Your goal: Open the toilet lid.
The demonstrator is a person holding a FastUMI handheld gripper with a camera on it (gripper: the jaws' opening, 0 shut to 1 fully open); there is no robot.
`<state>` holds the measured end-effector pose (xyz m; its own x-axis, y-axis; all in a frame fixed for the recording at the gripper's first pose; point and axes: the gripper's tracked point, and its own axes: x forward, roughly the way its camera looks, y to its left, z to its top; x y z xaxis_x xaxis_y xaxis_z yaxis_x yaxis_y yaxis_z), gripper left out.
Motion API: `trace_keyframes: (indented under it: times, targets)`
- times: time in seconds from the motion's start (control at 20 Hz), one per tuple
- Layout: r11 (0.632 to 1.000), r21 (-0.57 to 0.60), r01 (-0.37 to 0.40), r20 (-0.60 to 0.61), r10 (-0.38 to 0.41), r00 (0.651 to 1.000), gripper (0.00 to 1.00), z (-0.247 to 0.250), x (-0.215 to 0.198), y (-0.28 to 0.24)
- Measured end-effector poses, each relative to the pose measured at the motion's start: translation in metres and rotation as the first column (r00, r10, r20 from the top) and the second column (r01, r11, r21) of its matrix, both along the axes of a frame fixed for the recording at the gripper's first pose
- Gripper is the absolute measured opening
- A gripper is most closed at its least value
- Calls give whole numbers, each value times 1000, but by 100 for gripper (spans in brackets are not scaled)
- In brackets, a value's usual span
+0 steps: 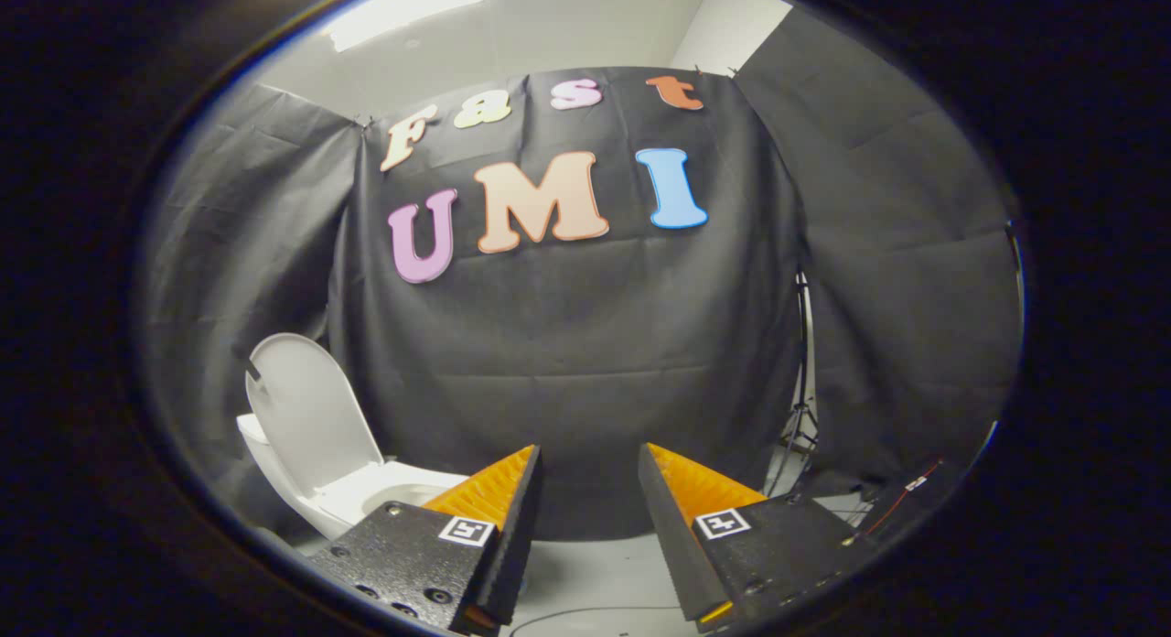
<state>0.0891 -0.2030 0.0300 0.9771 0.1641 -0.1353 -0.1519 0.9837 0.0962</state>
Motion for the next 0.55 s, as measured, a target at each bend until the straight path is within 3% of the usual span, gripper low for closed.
trace_keyframes:
  times: [0.55]
  targets:
    - [991, -75, -113, -30, 111, 993, 66, -14, -24, 20]
